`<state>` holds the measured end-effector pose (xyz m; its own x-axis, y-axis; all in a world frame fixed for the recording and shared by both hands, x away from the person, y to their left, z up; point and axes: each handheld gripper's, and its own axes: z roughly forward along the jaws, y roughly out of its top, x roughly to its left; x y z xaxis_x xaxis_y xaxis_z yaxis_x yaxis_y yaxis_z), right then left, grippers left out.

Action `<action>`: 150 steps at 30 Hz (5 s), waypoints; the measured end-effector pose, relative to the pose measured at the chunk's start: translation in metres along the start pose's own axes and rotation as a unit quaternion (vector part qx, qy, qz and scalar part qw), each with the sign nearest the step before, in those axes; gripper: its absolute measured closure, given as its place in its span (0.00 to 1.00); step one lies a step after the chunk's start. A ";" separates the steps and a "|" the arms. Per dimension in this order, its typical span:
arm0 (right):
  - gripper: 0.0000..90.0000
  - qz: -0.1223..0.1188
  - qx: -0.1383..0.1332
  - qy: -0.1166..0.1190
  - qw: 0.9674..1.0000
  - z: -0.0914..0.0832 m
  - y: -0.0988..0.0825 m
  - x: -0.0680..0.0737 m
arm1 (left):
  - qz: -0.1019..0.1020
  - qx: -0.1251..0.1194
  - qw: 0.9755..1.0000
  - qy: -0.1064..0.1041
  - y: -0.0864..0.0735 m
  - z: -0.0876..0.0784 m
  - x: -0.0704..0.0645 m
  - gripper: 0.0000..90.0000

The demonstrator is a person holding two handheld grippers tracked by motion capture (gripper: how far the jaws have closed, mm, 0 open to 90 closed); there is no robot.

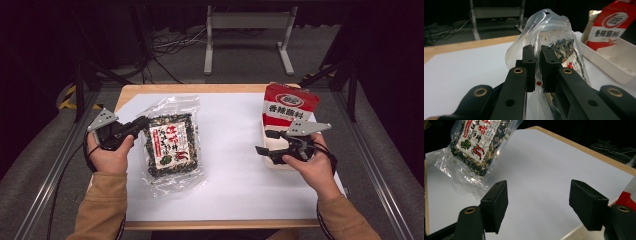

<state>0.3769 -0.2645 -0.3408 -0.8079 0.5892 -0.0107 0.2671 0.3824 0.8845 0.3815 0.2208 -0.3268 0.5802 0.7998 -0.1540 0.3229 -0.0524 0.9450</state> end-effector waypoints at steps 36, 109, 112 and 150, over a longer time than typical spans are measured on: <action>0.33 -0.010 0.004 0.071 0.997 0.034 0.026 0.035 | 0.089 -0.044 0.990 -0.100 0.022 0.009 -0.067 0.92; 0.83 -0.027 0.040 0.165 0.985 0.021 0.042 0.029 | 0.069 -0.008 0.982 -0.177 0.021 0.018 -0.067 0.60; 0.83 -0.029 0.039 0.152 0.987 0.012 0.045 0.024 | 0.067 0.003 0.983 -0.173 0.020 0.018 -0.064 0.60; 0.83 -0.045 0.010 0.063 0.997 -0.059 0.088 -0.010 | 0.071 0.057 0.986 -0.137 0.008 0.022 -0.039 0.47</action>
<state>0.3774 -0.2791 -0.2353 -0.8887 0.4575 -0.0300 0.1991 0.4441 0.8736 0.3780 0.1759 -0.3201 0.8004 0.5895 -0.1093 0.2972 -0.2318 0.9263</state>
